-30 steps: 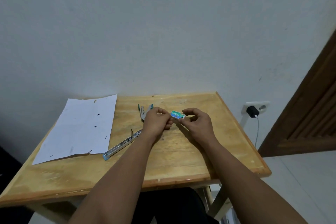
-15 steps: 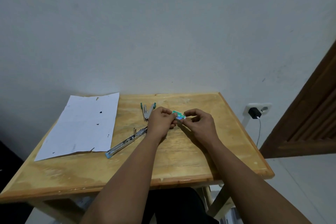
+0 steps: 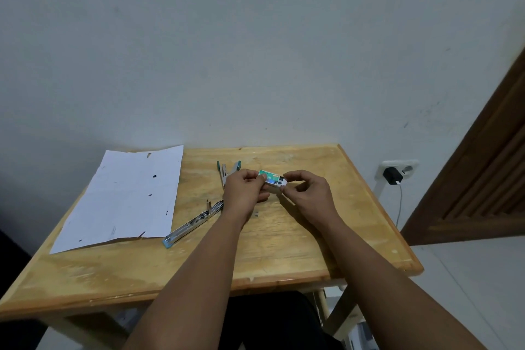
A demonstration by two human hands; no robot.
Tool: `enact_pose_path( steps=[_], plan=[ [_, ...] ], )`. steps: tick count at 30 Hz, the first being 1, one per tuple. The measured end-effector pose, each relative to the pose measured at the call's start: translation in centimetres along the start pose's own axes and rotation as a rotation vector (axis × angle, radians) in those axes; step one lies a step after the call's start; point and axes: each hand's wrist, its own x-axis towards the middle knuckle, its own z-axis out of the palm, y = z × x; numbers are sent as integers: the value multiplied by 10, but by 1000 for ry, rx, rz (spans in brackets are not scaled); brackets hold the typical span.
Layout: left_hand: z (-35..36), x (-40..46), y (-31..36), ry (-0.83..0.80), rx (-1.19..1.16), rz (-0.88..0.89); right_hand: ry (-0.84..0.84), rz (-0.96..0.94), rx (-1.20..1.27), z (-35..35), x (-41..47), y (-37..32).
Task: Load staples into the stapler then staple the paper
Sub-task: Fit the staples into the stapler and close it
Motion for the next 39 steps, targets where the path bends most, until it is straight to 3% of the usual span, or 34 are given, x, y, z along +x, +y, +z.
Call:
enact_pose_path(
  steps=[9,14,34,39],
  plan=[
    [-2,-1,2,-105,-33,7,10,-43,-38,1,2,3],
    [-4,-1,1,-101,-47,12,30,-7,-66,3,1,2],
    [-4,-1,5,-136,2,-22,29,-185,-371,8,4,7],
    [-4,-1,8,-139,4,-46,37,-195,-354,7,4,7]
  ],
)
